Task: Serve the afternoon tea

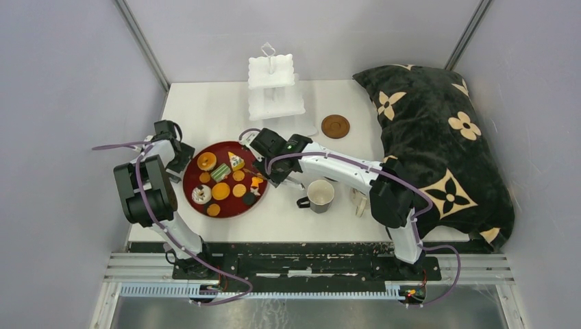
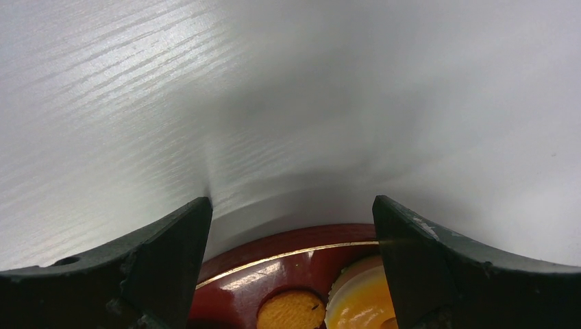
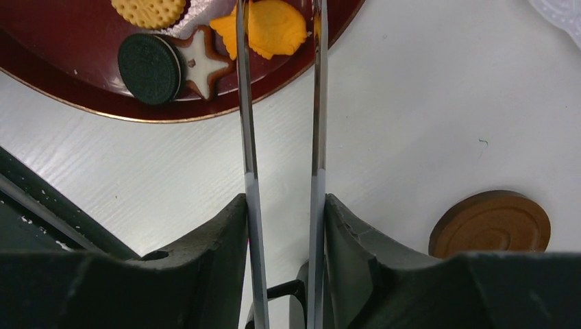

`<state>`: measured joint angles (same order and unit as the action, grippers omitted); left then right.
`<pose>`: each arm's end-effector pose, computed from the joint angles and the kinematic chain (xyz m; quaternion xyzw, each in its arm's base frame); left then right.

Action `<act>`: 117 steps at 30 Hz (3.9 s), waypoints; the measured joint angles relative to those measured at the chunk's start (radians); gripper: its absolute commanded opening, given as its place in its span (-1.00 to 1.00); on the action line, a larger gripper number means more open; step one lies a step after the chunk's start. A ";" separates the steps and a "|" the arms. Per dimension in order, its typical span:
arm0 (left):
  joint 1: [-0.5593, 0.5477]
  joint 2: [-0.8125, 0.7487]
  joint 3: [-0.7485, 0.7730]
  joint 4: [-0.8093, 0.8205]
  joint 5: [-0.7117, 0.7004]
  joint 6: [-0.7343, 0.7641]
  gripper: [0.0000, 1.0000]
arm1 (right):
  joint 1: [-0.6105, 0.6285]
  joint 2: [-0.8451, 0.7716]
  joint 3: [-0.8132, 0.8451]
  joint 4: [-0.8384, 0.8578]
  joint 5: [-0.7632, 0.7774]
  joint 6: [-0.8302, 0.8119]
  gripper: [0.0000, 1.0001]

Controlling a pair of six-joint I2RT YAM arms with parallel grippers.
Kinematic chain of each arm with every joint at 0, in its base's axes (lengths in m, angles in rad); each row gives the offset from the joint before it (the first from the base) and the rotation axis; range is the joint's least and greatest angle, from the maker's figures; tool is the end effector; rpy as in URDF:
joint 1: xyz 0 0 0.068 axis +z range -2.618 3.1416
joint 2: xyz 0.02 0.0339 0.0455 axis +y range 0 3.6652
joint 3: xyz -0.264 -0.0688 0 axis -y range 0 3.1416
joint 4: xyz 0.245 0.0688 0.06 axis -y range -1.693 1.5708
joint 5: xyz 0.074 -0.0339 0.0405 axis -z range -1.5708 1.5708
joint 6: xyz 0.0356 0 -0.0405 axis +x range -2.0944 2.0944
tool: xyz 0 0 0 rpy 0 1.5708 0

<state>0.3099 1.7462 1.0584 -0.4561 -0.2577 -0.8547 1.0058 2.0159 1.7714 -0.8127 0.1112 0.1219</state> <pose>0.3195 0.1118 0.1656 -0.5557 0.7945 0.0644 0.2361 0.2387 0.3692 0.2554 -0.4003 0.8790 0.0901 0.2431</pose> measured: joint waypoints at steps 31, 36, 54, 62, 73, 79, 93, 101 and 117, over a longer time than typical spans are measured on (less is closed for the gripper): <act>-0.056 -0.025 -0.028 -0.007 0.016 0.002 0.89 | -0.012 0.095 0.058 0.037 -0.051 0.009 -0.22; -0.056 -0.025 -0.028 -0.007 0.017 0.002 0.89 | -0.013 0.095 0.055 0.047 -0.051 0.014 -0.71; -0.062 -0.258 0.085 -0.119 0.031 0.111 0.97 | -0.013 -0.097 -0.057 0.057 -0.085 0.008 -0.99; -0.137 -0.393 0.085 -0.113 0.076 0.214 1.00 | -0.040 -0.286 -0.127 0.035 -0.068 -0.041 -0.99; -0.261 -0.545 0.061 -0.116 0.048 0.274 0.98 | -0.146 -0.513 -0.129 -0.087 -0.012 -0.072 -0.99; -0.295 -0.597 0.011 -0.119 0.040 0.293 0.98 | -0.266 -0.501 -0.107 -0.144 0.026 -0.073 -0.99; -0.354 -0.682 -0.064 -0.059 0.060 0.341 0.98 | -0.389 -0.288 0.122 -0.150 0.085 -0.113 -0.99; -0.354 -0.709 -0.064 -0.058 0.062 0.344 0.98 | -0.428 -0.134 0.268 -0.174 0.104 -0.152 -0.99; -0.354 -0.740 -0.064 -0.042 0.127 0.344 0.98 | -0.428 0.016 0.449 -0.168 0.075 -0.153 -0.97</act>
<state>-0.0437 1.0058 0.9947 -0.4980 -0.1307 -0.5106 0.5777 2.0315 2.2208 -0.9810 0.1860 -0.0311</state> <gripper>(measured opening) 0.993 0.398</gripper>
